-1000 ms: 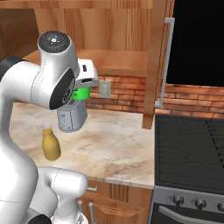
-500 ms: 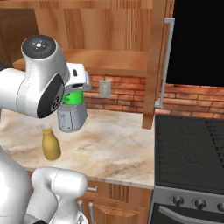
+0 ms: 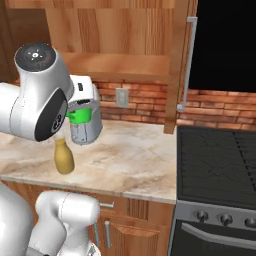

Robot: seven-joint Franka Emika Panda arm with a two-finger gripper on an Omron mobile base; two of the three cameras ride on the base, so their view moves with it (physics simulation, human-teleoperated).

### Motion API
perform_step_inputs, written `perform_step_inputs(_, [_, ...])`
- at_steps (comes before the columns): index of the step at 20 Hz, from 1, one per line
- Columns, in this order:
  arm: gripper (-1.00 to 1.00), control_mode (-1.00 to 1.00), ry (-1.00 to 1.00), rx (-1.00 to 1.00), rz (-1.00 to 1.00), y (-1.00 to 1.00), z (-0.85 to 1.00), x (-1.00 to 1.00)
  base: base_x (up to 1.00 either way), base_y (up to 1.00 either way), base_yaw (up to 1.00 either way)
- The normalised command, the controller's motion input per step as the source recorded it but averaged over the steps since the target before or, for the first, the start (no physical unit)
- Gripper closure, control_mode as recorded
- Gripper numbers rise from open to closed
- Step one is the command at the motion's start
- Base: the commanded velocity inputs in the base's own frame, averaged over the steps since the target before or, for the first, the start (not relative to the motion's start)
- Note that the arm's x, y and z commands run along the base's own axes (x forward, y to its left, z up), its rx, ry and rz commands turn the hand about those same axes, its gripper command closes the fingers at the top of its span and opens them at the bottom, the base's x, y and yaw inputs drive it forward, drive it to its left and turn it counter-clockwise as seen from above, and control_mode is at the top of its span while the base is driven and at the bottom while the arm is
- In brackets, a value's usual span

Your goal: There is a tray on the dining counter. Grab the cup, mug, and pitcher and place them on the tray. The pitcher may be placed next to the tray if it cannot fit the tray.

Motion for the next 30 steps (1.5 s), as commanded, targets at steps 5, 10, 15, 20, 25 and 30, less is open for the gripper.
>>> perform_step_inputs(5, [1.0, 1.0, 0.0, 0.0, 0.0, 0.0, 0.0, 0.0, -0.93, -0.05, 0.0])
perform_step_inputs(10, [1.0, 1.0, 0.0, 0.0, 0.0, 0.0, 0.0, 0.0, -1.0, -0.18, -0.02])
perform_step_inputs(15, [1.0, 1.0, 0.0, 0.0, 0.0, 0.0, 0.0, 0.0, -0.99, -0.22, -0.19])
perform_step_inputs(20, [1.0, 1.0, 0.0, 0.0, 0.0, 0.0, 0.0, 0.0, -0.81, -0.09, -0.47])
perform_step_inputs(25, [1.0, 1.0, 0.0, 0.0, 0.0, 0.0, 0.0, 0.0, -0.77, -0.22, -0.7])
perform_step_inputs(30, [1.0, 1.0, 0.0, 0.0, 0.0, 0.0, 0.0, 0.0, -0.67, -0.24, -0.83])
